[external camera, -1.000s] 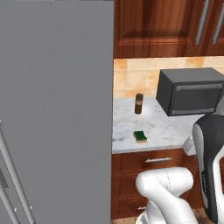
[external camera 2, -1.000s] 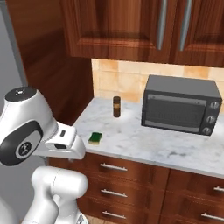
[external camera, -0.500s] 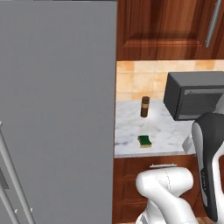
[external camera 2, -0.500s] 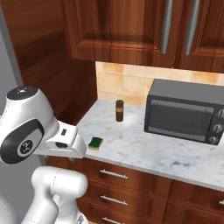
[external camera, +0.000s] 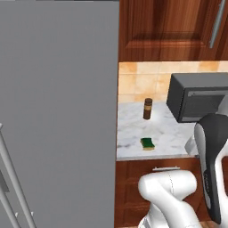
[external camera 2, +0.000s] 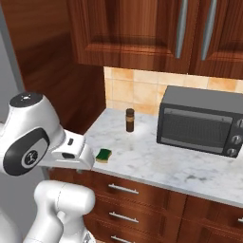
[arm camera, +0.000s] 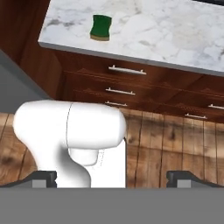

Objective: Place the sponge inside the microwave to prepare for sanitizing.

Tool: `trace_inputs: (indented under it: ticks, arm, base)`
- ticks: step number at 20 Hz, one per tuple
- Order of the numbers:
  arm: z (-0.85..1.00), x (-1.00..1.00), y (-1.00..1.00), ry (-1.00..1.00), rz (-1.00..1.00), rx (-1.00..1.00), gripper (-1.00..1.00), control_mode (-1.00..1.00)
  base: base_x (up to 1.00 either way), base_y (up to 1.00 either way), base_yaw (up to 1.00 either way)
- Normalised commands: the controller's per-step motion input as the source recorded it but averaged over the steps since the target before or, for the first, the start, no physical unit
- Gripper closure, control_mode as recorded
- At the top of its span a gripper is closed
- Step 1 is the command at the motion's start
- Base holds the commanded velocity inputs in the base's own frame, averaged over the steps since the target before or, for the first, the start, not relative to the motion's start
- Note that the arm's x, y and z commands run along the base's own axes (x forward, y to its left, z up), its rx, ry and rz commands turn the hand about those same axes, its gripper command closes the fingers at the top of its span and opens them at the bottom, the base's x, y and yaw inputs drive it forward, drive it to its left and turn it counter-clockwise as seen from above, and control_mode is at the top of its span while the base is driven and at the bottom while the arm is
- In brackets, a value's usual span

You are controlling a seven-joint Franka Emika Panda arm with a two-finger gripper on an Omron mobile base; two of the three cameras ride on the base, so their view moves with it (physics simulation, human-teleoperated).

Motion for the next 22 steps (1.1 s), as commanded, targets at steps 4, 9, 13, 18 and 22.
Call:
trace_inputs:
  ticks: [4,9,13,18,22]
  arm:
    - [0.0,0.48,0.0,-0.04,0.02,0.0,-1.0,-1.0]
    - [0.02,0.81,0.1,0.03,-0.14,0.02,-1.0,-1.0]
    - [-0.02,0.76,0.19,0.05,-0.16,0.12,-1.0,-1.0]
    - [-0.32,0.7,0.0,0.0,-0.01,0.19,-1.0,-1.0]
    - [-0.38,0.5,0.08,-0.1,0.0,0.01,-1.0,-1.0]
  base:
    - [0.0,0.0,0.0]
    - [0.0,0.0,0.0]
    - [0.0,0.0,0.0]
    - [0.0,0.0,0.0]
    - [0.0,0.0,0.0]
